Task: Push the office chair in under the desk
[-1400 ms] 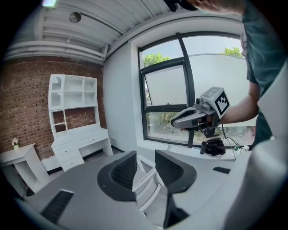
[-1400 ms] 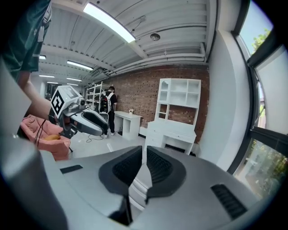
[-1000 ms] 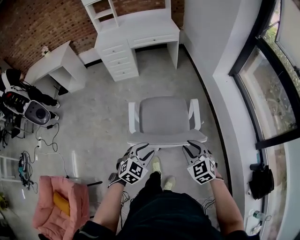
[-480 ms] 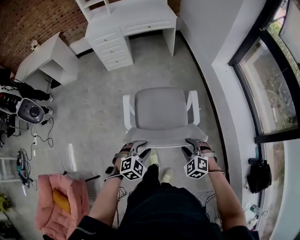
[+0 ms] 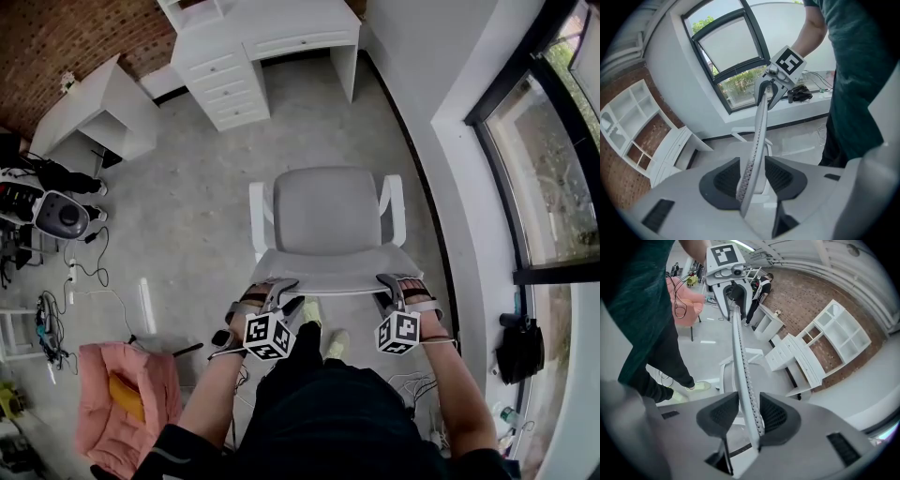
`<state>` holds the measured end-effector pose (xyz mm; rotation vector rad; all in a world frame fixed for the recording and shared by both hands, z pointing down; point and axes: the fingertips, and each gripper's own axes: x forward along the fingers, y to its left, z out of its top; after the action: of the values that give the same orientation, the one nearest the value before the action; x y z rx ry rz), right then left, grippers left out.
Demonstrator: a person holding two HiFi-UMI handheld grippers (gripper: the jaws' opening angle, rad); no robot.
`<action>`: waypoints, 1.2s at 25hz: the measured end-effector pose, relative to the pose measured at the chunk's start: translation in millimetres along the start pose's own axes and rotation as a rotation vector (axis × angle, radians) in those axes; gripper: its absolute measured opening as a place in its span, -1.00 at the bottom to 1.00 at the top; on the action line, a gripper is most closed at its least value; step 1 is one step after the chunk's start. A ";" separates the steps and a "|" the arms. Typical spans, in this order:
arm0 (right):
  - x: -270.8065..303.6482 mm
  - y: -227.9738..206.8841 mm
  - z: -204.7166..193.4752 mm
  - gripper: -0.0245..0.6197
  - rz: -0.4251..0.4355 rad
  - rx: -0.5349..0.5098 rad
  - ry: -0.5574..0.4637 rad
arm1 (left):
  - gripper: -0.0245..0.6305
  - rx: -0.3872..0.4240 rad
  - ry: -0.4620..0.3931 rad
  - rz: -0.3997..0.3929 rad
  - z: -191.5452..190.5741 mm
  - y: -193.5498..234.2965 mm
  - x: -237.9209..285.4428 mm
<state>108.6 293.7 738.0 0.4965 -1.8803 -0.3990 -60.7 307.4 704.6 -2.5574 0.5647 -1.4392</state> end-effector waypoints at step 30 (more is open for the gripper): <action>60.2 -53.4 9.4 -0.62 0.029 -0.102 0.110 | -0.54 0.086 0.136 0.002 -27.5 76.6 38.0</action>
<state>88.7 217.2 756.2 0.4136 -1.7498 -0.4377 -85.3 223.6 725.2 -2.4065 0.5114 -1.6093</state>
